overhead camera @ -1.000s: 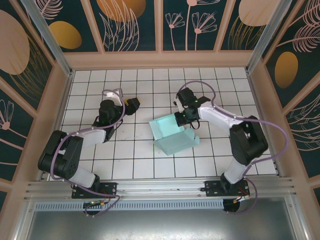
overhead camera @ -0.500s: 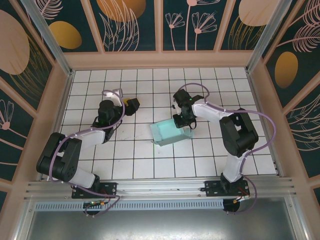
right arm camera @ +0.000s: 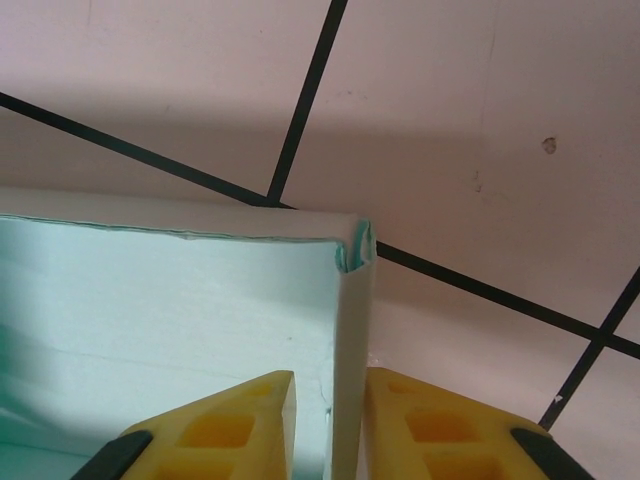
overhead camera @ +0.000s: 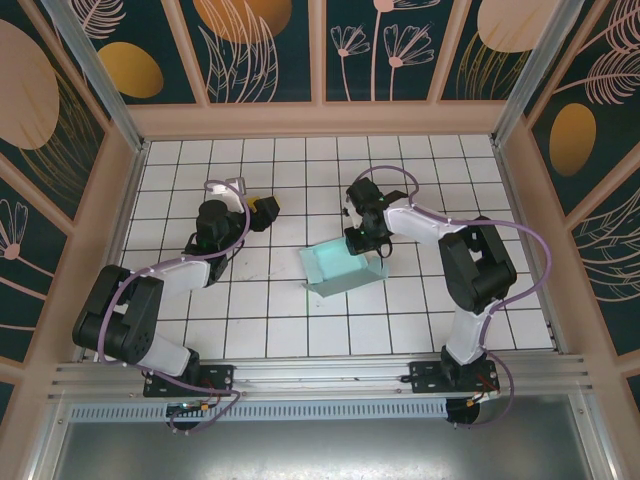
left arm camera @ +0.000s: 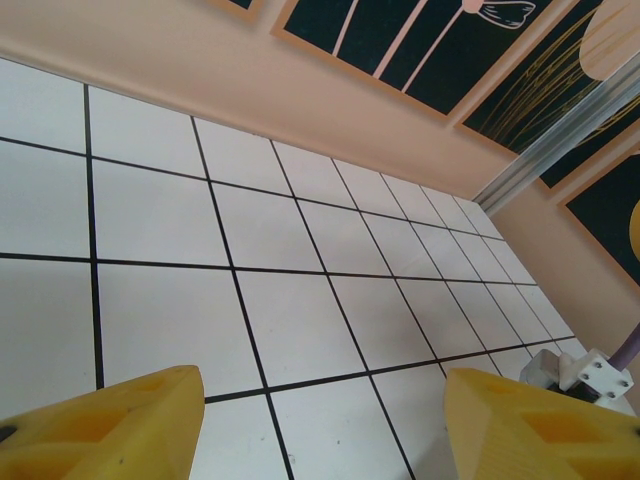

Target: Fold the paper box

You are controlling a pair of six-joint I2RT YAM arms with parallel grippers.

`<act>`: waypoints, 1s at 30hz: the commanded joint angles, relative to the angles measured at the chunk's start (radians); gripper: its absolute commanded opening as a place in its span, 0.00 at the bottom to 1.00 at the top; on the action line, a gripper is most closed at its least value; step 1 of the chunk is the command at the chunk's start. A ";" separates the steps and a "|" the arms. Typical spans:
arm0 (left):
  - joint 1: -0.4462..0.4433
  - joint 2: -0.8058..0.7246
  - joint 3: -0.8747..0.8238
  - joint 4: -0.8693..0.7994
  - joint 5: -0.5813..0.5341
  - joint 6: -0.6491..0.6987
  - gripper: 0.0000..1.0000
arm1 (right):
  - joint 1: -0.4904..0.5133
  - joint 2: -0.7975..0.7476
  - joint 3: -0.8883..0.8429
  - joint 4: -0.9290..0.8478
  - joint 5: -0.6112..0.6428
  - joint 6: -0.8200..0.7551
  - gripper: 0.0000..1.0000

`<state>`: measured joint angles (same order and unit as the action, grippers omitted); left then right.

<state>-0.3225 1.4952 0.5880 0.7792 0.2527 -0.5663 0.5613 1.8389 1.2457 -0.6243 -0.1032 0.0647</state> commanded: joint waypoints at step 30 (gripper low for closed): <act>-0.076 0.097 0.049 0.163 0.224 -0.125 0.63 | -0.043 -0.594 -0.437 0.908 -0.314 0.017 0.00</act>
<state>-0.3664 1.5776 0.5972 0.8700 0.4004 -0.6937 0.5480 1.2629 0.8295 0.1654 -0.3145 0.0288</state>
